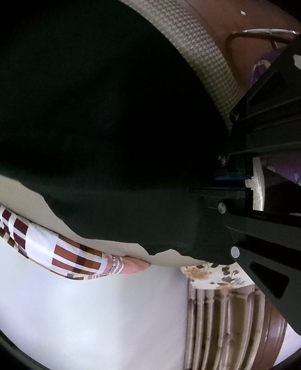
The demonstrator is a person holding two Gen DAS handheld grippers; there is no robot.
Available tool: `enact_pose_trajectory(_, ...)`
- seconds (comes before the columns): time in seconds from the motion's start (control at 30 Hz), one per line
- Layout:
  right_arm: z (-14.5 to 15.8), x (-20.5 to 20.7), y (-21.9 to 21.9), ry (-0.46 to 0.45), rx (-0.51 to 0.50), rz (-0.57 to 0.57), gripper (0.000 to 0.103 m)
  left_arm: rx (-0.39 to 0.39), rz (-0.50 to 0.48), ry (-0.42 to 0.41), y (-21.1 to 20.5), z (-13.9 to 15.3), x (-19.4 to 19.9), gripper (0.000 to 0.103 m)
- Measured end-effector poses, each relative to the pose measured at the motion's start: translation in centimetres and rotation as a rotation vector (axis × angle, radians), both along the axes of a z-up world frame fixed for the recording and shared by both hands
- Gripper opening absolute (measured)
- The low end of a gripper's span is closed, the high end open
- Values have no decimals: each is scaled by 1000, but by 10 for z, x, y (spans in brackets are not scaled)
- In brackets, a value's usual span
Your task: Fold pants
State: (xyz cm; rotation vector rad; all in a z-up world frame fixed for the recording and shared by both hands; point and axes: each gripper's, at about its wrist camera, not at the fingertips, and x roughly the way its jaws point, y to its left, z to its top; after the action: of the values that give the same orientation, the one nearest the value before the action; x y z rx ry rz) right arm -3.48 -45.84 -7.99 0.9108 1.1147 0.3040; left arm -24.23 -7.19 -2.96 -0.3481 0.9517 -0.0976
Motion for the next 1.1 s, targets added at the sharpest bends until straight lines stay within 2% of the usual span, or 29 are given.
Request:
enact_pose_trajectory(0.23, -5, -10, -4, 4, 19, -12, 5, 28, -9, 6, 1, -1, -4, 17)
enact_pose_trajectory(0.33, -7, -7, -4, -9, 24, 0, 3, 29, -8, 27, 4, -4, -6, 21)
enact_pose_trajectory(0.47, -9, -8, -8, -33, 54, 19, 6, 0, 75, 109, 18, 5, -13, 22)
enact_pose_trajectory(0.5, -9, -8, -8, -40, 59, 25, 9, -12, 104, 119, 23, 12, -16, 23)
enact_pose_trajectory(0.53, -8, -8, -10, -51, 73, 27, 11, -36, 135, 95, 29, 25, -21, 24)
enact_pose_trajectory(0.6, -3, -9, -18, -85, 80, 18, 12, -47, 168, 16, 33, 49, -23, 34)
enact_pose_trajectory(0.67, 5, -6, -33, -138, 74, 1, 17, -24, 158, -63, 25, 69, -15, 62)
enact_pose_trajectory(0.73, 10, -1, -52, -169, 47, -19, 25, 30, 118, -95, 6, 77, 4, 77)
enact_pose_trajectory(0.77, 11, 1, -61, -179, 49, -36, 26, 49, 95, -87, -4, 74, 15, 77)
enact_pose_trajectory(0.9, 16, 19, -119, -262, 126, -149, 28, 21, 16, -8, -31, 34, 49, 77)
enact_pose_trajectory(0.97, 18, 30, -140, -284, 153, -188, 33, 26, 14, 29, -36, 18, 56, 77)
enact_pose_trajectory(1.1, 18, 60, -180, -270, 198, -269, 33, -17, 57, 43, -31, 4, 57, 77)
